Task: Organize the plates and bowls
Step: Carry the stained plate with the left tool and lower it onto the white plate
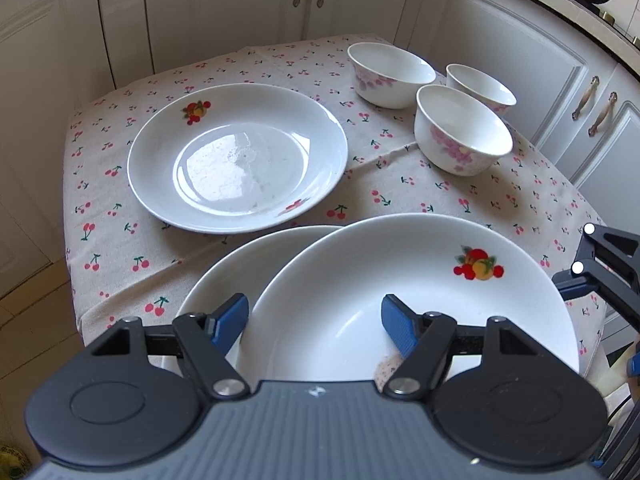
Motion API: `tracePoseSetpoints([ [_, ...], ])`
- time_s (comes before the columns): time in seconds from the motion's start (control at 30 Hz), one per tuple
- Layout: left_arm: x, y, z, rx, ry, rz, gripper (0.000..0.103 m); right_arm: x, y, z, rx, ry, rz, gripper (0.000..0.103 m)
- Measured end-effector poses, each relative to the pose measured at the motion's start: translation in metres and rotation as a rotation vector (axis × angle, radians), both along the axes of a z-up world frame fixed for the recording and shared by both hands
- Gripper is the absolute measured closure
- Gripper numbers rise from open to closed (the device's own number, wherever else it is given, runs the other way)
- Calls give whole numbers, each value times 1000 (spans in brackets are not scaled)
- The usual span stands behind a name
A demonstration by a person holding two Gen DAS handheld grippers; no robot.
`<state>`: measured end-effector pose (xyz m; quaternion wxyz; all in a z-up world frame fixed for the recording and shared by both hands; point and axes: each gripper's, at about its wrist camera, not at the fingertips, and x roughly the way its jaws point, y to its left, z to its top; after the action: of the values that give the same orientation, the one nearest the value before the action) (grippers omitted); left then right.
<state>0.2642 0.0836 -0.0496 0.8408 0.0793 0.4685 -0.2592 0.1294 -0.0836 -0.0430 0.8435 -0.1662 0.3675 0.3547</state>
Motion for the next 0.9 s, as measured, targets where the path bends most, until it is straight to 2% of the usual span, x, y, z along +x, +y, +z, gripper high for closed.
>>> tracePoseSetpoints([
  [0.8, 3, 6, 1, -6, -36, 29, 27, 2, 14, -9, -60, -14, -6, 0],
  [0.9, 4, 6, 6, -27, -48, 35, 26, 2, 17, -8, -78, -25, -3, 0],
])
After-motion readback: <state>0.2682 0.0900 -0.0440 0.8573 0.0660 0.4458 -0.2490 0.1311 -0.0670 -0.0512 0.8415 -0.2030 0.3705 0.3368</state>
